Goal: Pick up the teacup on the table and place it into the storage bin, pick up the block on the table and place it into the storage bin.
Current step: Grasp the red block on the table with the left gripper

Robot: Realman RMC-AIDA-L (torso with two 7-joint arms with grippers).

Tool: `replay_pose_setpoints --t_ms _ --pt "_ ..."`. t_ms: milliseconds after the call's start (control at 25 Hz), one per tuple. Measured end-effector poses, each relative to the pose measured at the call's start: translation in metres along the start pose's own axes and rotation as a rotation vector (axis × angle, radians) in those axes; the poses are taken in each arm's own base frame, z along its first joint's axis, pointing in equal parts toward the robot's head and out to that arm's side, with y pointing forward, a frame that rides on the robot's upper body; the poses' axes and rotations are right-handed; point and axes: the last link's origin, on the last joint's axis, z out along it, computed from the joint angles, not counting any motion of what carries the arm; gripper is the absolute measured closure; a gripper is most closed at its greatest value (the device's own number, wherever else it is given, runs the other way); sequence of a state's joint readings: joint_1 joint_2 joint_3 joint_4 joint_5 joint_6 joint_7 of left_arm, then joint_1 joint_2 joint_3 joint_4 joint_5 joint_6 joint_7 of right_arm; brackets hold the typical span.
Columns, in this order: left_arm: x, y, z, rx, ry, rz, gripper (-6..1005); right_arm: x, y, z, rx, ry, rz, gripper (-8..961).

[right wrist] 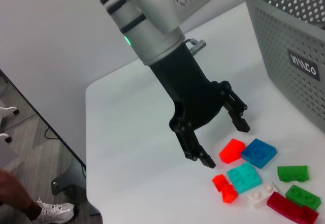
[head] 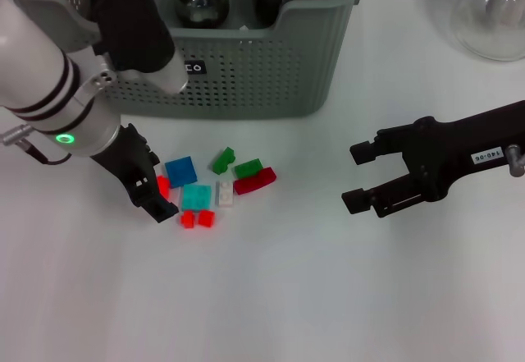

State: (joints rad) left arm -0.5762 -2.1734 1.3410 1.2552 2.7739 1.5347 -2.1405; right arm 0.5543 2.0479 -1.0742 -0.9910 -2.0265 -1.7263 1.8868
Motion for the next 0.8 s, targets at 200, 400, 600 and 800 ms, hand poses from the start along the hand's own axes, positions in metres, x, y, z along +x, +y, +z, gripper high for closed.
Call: replay_pose_setpoints --t_ms 200,400,600,800 --pt "-0.002 0.000 0.004 0.006 -0.015 -0.005 154 0.000 0.000 0.000 0.002 -0.005 0.002 7" --pt "-0.002 0.001 0.009 0.014 -0.030 0.004 167 -0.001 -0.001 -0.001 0.005 -0.012 0.001 7" --pt "-0.002 0.002 0.015 0.031 -0.041 0.015 264 -0.001 0.000 -0.001 0.004 -0.022 -0.003 7" --pt "-0.003 0.002 0.019 0.036 -0.051 0.019 358 -0.002 0.000 0.000 0.000 -0.022 -0.005 7"
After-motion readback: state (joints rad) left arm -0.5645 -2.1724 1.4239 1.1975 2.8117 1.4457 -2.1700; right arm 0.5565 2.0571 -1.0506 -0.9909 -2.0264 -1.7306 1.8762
